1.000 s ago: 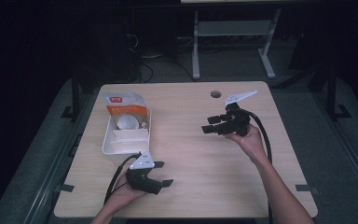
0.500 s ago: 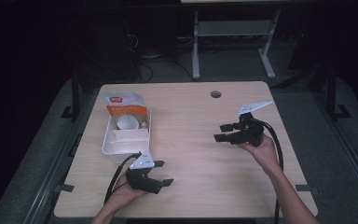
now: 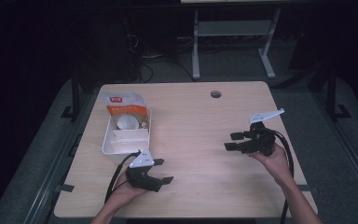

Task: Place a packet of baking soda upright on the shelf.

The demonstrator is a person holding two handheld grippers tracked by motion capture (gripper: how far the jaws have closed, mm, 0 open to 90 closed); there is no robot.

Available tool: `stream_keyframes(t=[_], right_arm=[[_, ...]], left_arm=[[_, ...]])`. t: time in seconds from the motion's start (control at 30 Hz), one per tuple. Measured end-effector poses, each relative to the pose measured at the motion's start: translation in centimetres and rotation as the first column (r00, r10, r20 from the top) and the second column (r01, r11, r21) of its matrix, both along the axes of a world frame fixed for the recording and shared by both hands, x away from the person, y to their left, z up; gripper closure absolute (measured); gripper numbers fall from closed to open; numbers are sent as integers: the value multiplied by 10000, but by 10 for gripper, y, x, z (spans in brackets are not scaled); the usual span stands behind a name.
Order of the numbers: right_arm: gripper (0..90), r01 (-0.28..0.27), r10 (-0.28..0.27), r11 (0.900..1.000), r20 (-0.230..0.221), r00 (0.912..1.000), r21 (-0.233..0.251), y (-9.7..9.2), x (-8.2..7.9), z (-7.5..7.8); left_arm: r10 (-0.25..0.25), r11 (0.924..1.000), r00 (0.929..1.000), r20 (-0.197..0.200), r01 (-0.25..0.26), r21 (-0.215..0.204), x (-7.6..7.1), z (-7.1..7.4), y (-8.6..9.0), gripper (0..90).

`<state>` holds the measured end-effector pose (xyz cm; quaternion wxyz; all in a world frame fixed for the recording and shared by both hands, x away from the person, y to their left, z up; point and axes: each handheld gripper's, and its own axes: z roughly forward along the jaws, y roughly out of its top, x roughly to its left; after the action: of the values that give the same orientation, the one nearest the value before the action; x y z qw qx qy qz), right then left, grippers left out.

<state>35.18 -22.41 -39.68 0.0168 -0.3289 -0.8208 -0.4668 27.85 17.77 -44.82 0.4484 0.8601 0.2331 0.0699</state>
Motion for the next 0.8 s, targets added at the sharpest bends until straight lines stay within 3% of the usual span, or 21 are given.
stream_keyframes(t=[0.4, 0.8], right_arm=[[333, 419, -414, 9990, -264, 9988, 170, -23, -18, -16], [316, 435, -432, 9990, -580, 9974, 43, -37, -39, -32]], left_arm=[[-3, 9998, 10000, 70, 1, 207, -1, -1, -3, 242], [172, 9998, 9998, 84, -173, 133, 1, -1, -2, 243]])
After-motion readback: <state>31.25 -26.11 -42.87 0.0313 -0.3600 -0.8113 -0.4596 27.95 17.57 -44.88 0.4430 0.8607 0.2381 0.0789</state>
